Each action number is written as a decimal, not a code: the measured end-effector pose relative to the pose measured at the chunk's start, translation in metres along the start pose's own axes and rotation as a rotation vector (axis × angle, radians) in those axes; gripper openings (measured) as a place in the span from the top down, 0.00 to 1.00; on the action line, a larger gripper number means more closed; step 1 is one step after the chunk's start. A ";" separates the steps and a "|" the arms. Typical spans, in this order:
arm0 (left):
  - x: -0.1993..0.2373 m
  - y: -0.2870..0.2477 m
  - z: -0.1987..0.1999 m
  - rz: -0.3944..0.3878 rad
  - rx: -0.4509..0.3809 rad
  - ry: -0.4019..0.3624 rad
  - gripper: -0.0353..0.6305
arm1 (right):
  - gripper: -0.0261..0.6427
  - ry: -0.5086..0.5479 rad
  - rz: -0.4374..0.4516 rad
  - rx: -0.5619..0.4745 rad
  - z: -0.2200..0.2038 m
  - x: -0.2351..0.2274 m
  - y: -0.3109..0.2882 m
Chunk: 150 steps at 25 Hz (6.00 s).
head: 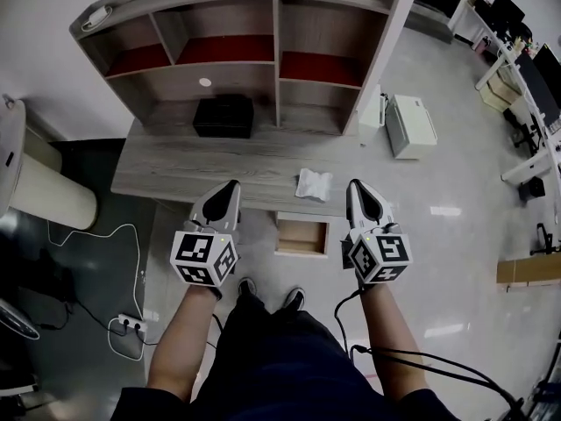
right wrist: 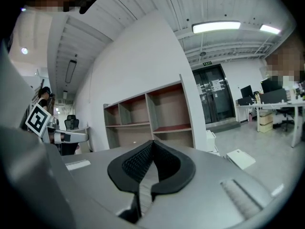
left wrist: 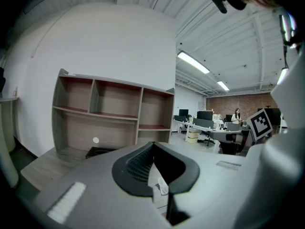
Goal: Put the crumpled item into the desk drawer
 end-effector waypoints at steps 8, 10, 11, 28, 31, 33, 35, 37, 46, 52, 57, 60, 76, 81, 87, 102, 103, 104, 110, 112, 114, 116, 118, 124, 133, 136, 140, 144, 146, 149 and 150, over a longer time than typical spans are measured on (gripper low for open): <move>0.023 -0.053 -0.033 -0.097 0.106 -0.002 0.94 | 0.93 -0.046 -0.124 0.087 -0.033 -0.023 -0.023; 0.030 -0.067 -0.040 -0.121 0.133 -0.018 0.94 | 0.92 -0.051 -0.156 0.103 -0.039 -0.025 -0.031; 0.033 -0.073 -0.044 -0.133 0.148 -0.023 0.94 | 0.92 -0.053 -0.169 0.111 -0.042 -0.026 -0.036; 0.079 -0.100 -0.108 -0.252 0.370 -0.052 0.94 | 0.85 -0.088 -0.301 0.392 -0.161 -0.025 -0.110; 0.098 -0.093 -0.111 -0.220 0.376 -0.041 0.94 | 0.83 -0.075 -0.316 0.456 -0.183 -0.026 -0.121; 0.111 -0.088 -0.113 -0.192 0.380 -0.027 0.94 | 0.83 -0.081 -0.321 0.496 -0.197 -0.026 -0.129; 0.122 -0.081 -0.115 -0.164 0.386 -0.015 0.94 | 0.82 -0.103 -0.327 0.536 -0.210 -0.027 -0.136; 0.131 -0.073 -0.118 -0.139 0.392 -0.001 0.94 | 0.82 -0.127 -0.336 0.573 -0.223 -0.028 -0.142; 0.169 -0.045 -0.124 -0.035 0.397 0.055 0.94 | 0.76 -0.157 -0.411 0.666 -0.257 -0.031 -0.162; 0.178 -0.040 -0.127 -0.012 0.395 0.076 0.94 | 0.76 -0.129 -0.448 0.703 -0.270 -0.034 -0.169; 0.174 -0.045 -0.127 -0.025 0.393 0.088 0.94 | 0.76 -0.138 -0.441 0.717 -0.277 -0.036 -0.163; 0.169 -0.051 -0.126 -0.042 0.393 0.089 0.94 | 0.78 -0.127 -0.429 0.727 -0.278 -0.035 -0.161; 0.119 -0.089 -0.124 -0.207 0.400 0.060 0.94 | 0.94 -0.107 -0.344 0.694 -0.263 -0.016 -0.116; 0.086 -0.105 -0.117 -0.278 0.381 0.043 0.94 | 0.94 -0.090 -0.366 0.619 -0.232 -0.023 -0.087; 0.055 -0.113 -0.109 -0.316 0.357 0.020 0.94 | 0.95 -0.048 -0.394 0.505 -0.193 -0.031 -0.048; -0.006 -0.109 -0.095 -0.340 0.273 -0.013 0.94 | 0.95 0.061 -0.374 0.466 -0.182 -0.040 0.046; -0.007 -0.108 -0.096 -0.340 0.277 -0.015 0.94 | 0.95 0.071 -0.358 0.478 -0.187 -0.038 0.047; -0.008 -0.107 -0.099 -0.338 0.282 -0.015 0.94 | 0.95 0.076 -0.341 0.490 -0.193 -0.035 0.047; -0.011 -0.097 -0.120 -0.368 0.319 -0.022 0.94 | 0.95 0.120 -0.252 0.564 -0.231 -0.020 0.039; -0.011 -0.096 -0.126 -0.382 0.325 -0.036 0.94 | 0.95 0.180 -0.207 0.598 -0.247 -0.015 0.032; -0.008 -0.096 -0.129 -0.378 0.328 -0.035 0.94 | 0.95 0.266 -0.153 0.644 -0.263 -0.010 0.027; -0.004 -0.095 -0.133 -0.368 0.335 -0.031 0.94 | 0.95 0.340 -0.095 0.687 -0.279 -0.006 0.024; 0.003 -0.094 -0.137 -0.355 0.346 -0.027 0.94 | 0.95 0.397 -0.046 0.721 -0.293 -0.002 0.021; 0.022 -0.089 -0.154 -0.302 0.380 -0.008 0.94 | 0.95 0.495 0.061 0.777 -0.327 0.000 0.005; 0.045 -0.075 -0.179 -0.235 0.431 0.033 0.94 | 0.95 0.565 0.213 0.866 -0.378 0.008 -0.014; 0.052 -0.074 -0.185 -0.216 0.441 0.047 0.94 | 0.95 0.564 0.226 0.905 -0.389 0.007 -0.020; 0.056 -0.072 -0.190 -0.196 0.452 0.055 0.94 | 0.95 0.561 0.257 0.957 -0.402 0.007 -0.027; 0.061 -0.071 -0.195 -0.179 0.455 0.061 0.94 | 0.95 0.564 0.249 0.983 -0.410 0.003 -0.037; 0.064 -0.069 -0.197 -0.169 0.456 0.068 0.94 | 0.95 0.570 0.221 0.976 -0.410 -0.001 -0.043; 0.067 -0.064 -0.199 -0.156 0.457 0.077 0.94 | 0.94 0.594 0.196 0.973 -0.411 -0.005 -0.049; 0.068 -0.062 -0.200 -0.153 0.458 0.080 0.94 | 0.94 0.599 0.193 0.975 -0.412 -0.005 -0.050</move>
Point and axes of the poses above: the fingertips, and each gripper's own axes: y backward along the fingers, x to its left, z out of its top, the point moved 4 cm from there along y, backward along the fingers, and after that the axes turned 5 degrees about -z, right-handed, at the moved point
